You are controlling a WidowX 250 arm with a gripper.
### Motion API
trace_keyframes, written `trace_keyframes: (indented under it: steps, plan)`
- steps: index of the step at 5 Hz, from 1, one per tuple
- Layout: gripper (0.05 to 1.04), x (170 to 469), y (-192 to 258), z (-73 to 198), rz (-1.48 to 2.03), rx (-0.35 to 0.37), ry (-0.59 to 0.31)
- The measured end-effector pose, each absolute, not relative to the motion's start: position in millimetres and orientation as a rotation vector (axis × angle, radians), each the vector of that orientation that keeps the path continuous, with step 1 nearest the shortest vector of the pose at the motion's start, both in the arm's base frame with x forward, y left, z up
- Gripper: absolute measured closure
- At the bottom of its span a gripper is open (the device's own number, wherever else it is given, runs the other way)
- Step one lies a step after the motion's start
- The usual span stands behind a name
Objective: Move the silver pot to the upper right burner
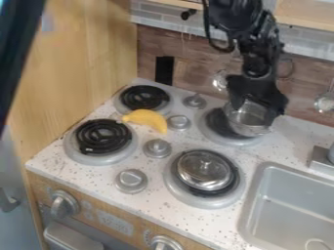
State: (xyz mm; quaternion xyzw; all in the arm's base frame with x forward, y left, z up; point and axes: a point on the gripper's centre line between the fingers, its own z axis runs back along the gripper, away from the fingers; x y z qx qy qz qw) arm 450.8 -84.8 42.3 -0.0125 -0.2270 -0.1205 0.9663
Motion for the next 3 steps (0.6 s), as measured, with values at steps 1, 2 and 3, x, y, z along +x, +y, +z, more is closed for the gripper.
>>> trace_keyframes:
  steps: [1, 2, 3]
  plan:
    - [0.084, 422.8, -62.7, 40.7, -0.18, -0.023, -0.34]
    - [0.084, 400.5, -46.5, 39.6, -0.14, -0.006, -0.263]
    - [0.084, 386.9, -31.2, 38.5, -0.101, -0.026, -0.228]
